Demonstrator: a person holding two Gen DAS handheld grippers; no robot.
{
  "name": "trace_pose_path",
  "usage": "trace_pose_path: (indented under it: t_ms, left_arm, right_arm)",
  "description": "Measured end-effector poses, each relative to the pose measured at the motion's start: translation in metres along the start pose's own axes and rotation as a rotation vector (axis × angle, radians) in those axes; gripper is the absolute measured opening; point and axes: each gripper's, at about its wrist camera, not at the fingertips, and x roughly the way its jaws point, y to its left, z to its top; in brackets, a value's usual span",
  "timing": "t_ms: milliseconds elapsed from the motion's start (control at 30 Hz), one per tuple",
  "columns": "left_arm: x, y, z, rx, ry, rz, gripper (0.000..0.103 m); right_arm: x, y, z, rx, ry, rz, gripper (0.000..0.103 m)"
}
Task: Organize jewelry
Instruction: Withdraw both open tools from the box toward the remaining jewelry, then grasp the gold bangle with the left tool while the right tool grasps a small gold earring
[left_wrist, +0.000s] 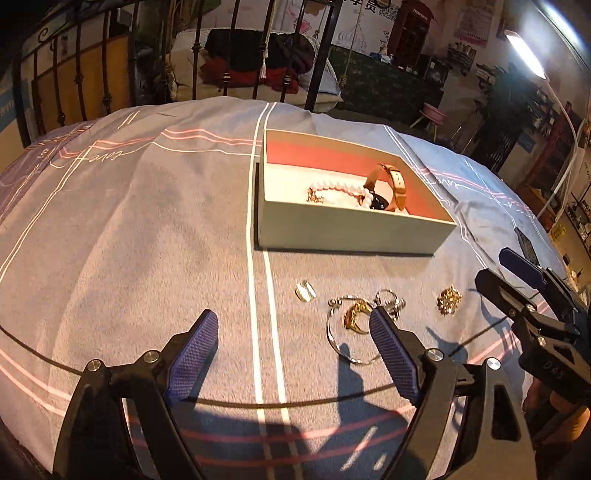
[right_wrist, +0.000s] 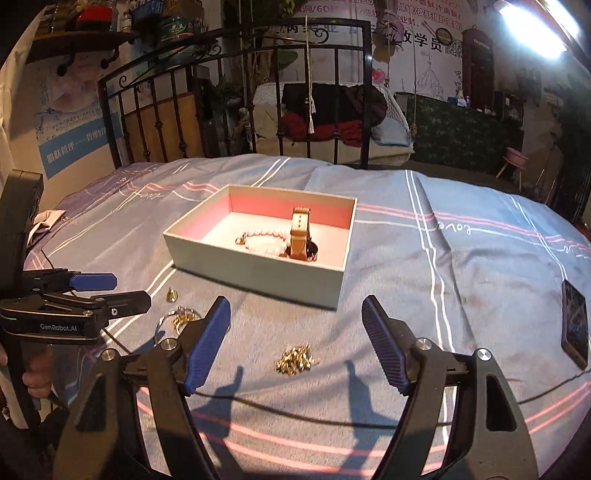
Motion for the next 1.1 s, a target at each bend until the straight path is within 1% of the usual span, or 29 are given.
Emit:
trace_pose_path:
  t_ms: [133, 233, 333, 500, 567, 600, 700, 767, 833, 867, 900, 1000, 1100]
  left_arm:
    - [0.0, -0.012, -0.012, 0.028, 0.0, -0.027, 0.083]
    - [0.005, -0.027, -0.015, 0.076, 0.001, -0.041, 0.083]
    - [0.012, -0.039, -0.014, 0.119, 0.001, -0.024, 0.083]
    - [0.03, -0.044, -0.01, 0.132, 0.043, 0.005, 0.08]
    - [0.036, -0.046, -0.011, 0.155, 0.05, 0.036, 0.071]
    - [0.036, -0.047, -0.012, 0.172, 0.042, 0.053, 0.069]
    - [0.036, -0.045, -0.01, 0.178, 0.035, 0.055, 0.06]
    - [0.037, -0.044, -0.01, 0.175, 0.028, 0.064, 0.051]
    - [0.036, -0.042, -0.009, 0.174, 0.026, 0.066, 0.048]
    - [0.036, -0.042, -0.009, 0.17, 0.026, 0.063, 0.048]
    - [0.035, -0.042, -0.009, 0.166, 0.026, 0.06, 0.048]
    - [0.034, -0.041, -0.009, 0.162, 0.025, 0.054, 0.048]
    - [0.032, -0.041, -0.01, 0.152, 0.026, 0.046, 0.048]
  right_arm:
    - [0.009, -0.001, -0.019, 0.022, 0.051, 0.001, 0.074]
    - [0.01, -0.003, -0.026, 0.026, 0.064, -0.006, 0.074]
    - [0.01, -0.005, -0.028, 0.018, 0.069, -0.017, 0.074]
    - [0.014, -0.006, -0.032, 0.016, 0.087, -0.014, 0.074]
    - [0.016, -0.006, -0.031, 0.011, 0.091, -0.013, 0.074]
    - [0.017, -0.006, -0.031, 0.01, 0.096, -0.009, 0.074]
    - [0.021, -0.007, -0.029, 0.013, 0.1, 0.003, 0.073]
    - [0.022, -0.007, -0.027, 0.02, 0.091, 0.014, 0.072]
    - [0.021, -0.008, -0.025, 0.031, 0.087, 0.034, 0.061]
    - [0.02, -0.009, -0.024, 0.032, 0.088, 0.035, 0.058]
    - [0.02, -0.009, -0.024, 0.031, 0.09, 0.039, 0.052]
    - [0.02, -0.009, -0.023, 0.026, 0.091, 0.042, 0.04]
    - [0.019, -0.005, -0.022, 0.018, 0.083, 0.054, 0.036]
